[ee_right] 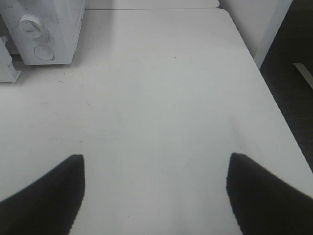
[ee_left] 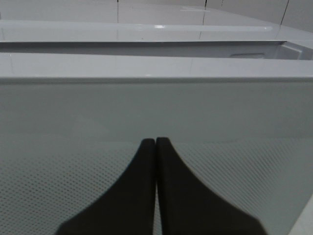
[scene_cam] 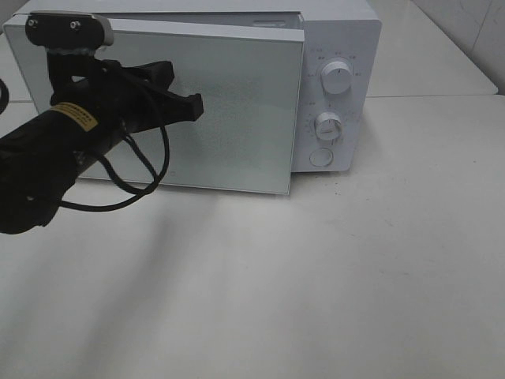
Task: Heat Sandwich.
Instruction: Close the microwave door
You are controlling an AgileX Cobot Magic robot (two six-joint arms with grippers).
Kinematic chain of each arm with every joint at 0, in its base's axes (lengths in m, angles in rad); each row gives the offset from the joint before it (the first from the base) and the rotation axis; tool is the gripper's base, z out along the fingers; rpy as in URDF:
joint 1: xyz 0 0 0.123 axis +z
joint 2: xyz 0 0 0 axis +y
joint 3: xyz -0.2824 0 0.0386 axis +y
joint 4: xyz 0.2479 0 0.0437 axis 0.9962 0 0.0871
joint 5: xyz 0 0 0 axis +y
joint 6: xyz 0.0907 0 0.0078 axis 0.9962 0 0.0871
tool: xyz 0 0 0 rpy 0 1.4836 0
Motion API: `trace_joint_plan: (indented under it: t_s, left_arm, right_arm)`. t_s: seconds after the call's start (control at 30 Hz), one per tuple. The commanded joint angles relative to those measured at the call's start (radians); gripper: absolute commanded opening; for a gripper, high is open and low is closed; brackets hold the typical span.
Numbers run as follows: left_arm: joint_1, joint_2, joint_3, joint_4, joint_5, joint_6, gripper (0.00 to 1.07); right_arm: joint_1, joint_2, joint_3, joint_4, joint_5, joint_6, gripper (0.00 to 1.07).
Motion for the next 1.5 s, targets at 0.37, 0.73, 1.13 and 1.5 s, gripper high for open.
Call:
trace_joint_plan:
  t_s: [0.37, 0.73, 1.13, 1.5]
  left_arm:
    - [-0.097, 0.112, -0.207, -0.102, 0.082, 0.1, 0.0]
    - [-0.097, 0.181, -0.33, -0.143, 0.138, 0.122, 0.0]
    - [-0.097, 0.25, -0.432, -0.184, 0.156, 0.168, 0.0]
    - [-0.087, 0.262, -0.489, -0.22, 0.198, 0.172, 0.0]
  right_arm:
    - [-0.006, -0.027, 0.002, -0.003, -0.01, -0.003, 0.76]
    - [-0.006, -0.027, 0.002, -0.003, -0.01, -0.003, 0.76]
    - [-0.006, -0.027, 0.002, -0.003, -0.01, -0.003, 0.76]
    - [-0.006, -0.027, 0.002, -0.002, -0.01, -0.002, 0.76]
